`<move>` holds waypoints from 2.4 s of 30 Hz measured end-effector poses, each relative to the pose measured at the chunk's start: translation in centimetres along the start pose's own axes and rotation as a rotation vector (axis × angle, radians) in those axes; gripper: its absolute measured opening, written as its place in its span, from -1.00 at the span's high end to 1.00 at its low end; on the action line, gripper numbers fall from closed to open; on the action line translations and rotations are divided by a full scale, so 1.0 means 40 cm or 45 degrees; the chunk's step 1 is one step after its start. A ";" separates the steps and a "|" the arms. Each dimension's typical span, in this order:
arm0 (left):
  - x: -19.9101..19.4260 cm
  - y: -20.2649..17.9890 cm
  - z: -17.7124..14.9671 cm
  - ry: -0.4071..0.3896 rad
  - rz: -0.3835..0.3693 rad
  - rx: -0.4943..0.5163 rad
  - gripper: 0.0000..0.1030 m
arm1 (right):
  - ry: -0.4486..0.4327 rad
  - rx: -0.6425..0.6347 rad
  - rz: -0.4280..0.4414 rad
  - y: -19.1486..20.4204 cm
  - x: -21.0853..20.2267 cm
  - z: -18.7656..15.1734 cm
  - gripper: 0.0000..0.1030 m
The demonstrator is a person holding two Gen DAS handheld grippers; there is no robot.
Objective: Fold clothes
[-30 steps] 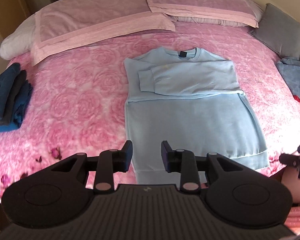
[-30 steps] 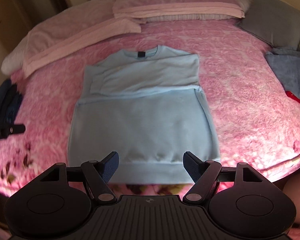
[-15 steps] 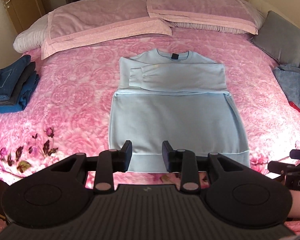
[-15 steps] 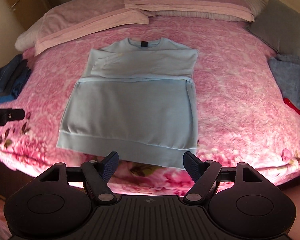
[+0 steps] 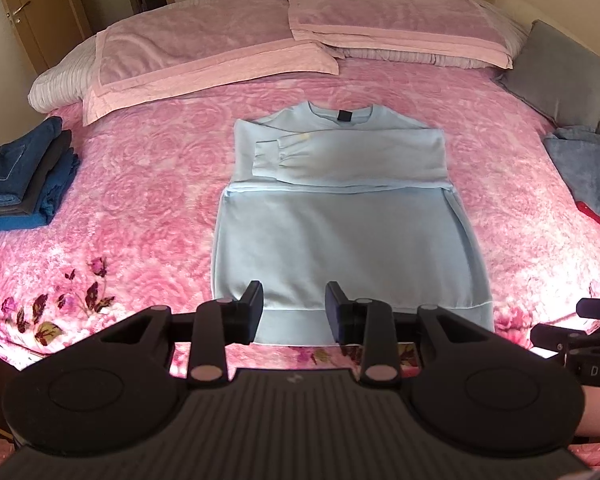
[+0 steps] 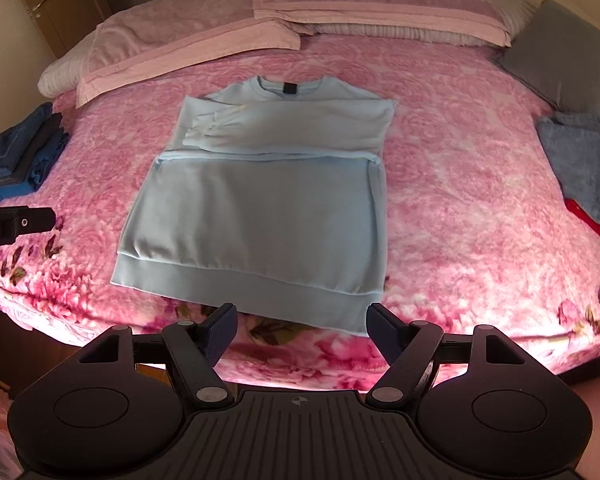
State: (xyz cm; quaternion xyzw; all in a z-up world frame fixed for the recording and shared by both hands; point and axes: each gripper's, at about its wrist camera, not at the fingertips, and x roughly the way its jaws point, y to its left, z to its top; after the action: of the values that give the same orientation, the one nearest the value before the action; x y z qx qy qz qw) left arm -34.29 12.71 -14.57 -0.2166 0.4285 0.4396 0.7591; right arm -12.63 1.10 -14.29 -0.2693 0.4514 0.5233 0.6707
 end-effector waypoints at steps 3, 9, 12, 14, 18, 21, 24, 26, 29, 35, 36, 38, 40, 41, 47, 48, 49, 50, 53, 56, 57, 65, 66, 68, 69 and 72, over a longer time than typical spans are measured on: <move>0.016 0.014 0.005 0.010 -0.005 -0.005 0.40 | 0.002 -0.009 0.000 0.010 0.010 0.009 -0.44; 0.070 0.062 -0.008 0.039 -0.020 -0.031 0.39 | 0.025 0.018 -0.006 -0.002 0.084 -0.006 -0.44; 0.111 0.106 -0.036 0.058 -0.012 -0.057 0.40 | 0.036 0.032 -0.010 -0.010 0.128 -0.018 -0.44; 0.143 0.141 -0.062 0.068 -0.009 -0.088 0.40 | 0.043 0.042 -0.013 -0.016 0.157 -0.025 -0.44; 0.226 0.211 -0.132 0.076 -0.022 -0.129 0.40 | 0.058 0.062 -0.018 -0.027 0.216 -0.041 -0.44; 0.318 0.265 -0.183 0.086 -0.051 -0.162 0.40 | 0.025 0.093 -0.033 -0.060 0.271 -0.062 -0.44; 0.401 0.315 -0.212 0.054 -0.124 -0.208 0.39 | -0.073 0.207 0.001 -0.144 0.319 -0.091 -0.44; 0.454 0.345 -0.220 0.017 -0.188 -0.250 0.36 | -0.141 0.288 0.028 -0.202 0.348 -0.111 -0.44; 0.534 0.391 -0.222 -0.016 -0.284 -0.326 0.35 | -0.235 0.422 0.101 -0.291 0.389 -0.133 -0.44; 0.651 0.456 -0.224 -0.057 -0.431 -0.457 0.31 | -0.355 0.697 0.320 -0.438 0.457 -0.172 -0.44; 0.661 0.466 -0.227 -0.072 -0.455 -0.476 0.31 | -0.367 0.743 0.363 -0.459 0.467 -0.178 -0.44; 0.671 0.483 -0.236 -0.075 -0.502 -0.509 0.31 | -0.364 0.804 0.437 -0.480 0.483 -0.189 -0.44; 0.674 0.504 -0.247 -0.067 -0.564 -0.549 0.30 | -0.347 0.839 0.484 -0.488 0.490 -0.197 -0.43; 0.676 0.515 -0.252 -0.058 -0.591 -0.570 0.30 | -0.334 0.848 0.503 -0.488 0.490 -0.198 -0.43; 0.715 0.547 -0.260 -0.030 -0.751 -0.694 0.27 | -0.251 0.852 0.598 -0.481 0.513 -0.191 -0.43; 0.725 0.548 -0.258 -0.027 -0.777 -0.706 0.26 | -0.252 0.857 0.610 -0.483 0.521 -0.186 -0.43; 0.736 0.547 -0.253 -0.023 -0.802 -0.716 0.26 | -0.252 0.861 0.629 -0.485 0.529 -0.179 -0.43; 0.747 0.544 -0.247 -0.019 -0.822 -0.722 0.27 | -0.251 0.866 0.650 -0.487 0.537 -0.173 -0.41; 0.767 0.530 -0.230 -0.015 -0.852 -0.708 0.30 | -0.250 0.884 0.703 -0.495 0.578 -0.156 -0.22; 0.769 0.519 -0.226 -0.029 -0.858 -0.658 0.34 | -0.264 0.896 0.765 -0.507 0.608 -0.142 -0.15; 0.765 0.517 -0.230 -0.034 -0.856 -0.635 0.47 | -0.263 0.883 0.768 -0.506 0.613 -0.136 -0.13; 0.725 0.530 -0.254 -0.065 -0.803 -0.573 0.91 | -0.227 0.894 0.749 -0.531 0.604 -0.188 0.81; 0.712 0.533 -0.252 -0.080 -0.804 -0.571 0.92 | -0.237 0.894 0.751 -0.529 0.591 -0.191 0.82; 0.677 0.539 -0.253 -0.117 -0.812 -0.574 0.93 | -0.264 0.881 0.756 -0.521 0.556 -0.194 0.83; 0.659 0.542 -0.257 -0.135 -0.818 -0.575 0.93 | -0.277 0.874 0.758 -0.517 0.539 -0.195 0.83; 0.602 0.552 -0.288 -0.158 -0.832 -0.582 0.93 | -0.317 0.853 0.765 -0.504 0.486 -0.199 0.83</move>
State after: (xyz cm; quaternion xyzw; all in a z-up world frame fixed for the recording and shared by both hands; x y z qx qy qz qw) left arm -52.49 27.68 -39.97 -0.4776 0.1817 0.2713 0.8156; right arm 4.72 -2.82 -37.35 0.1697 0.5695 0.5480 0.5886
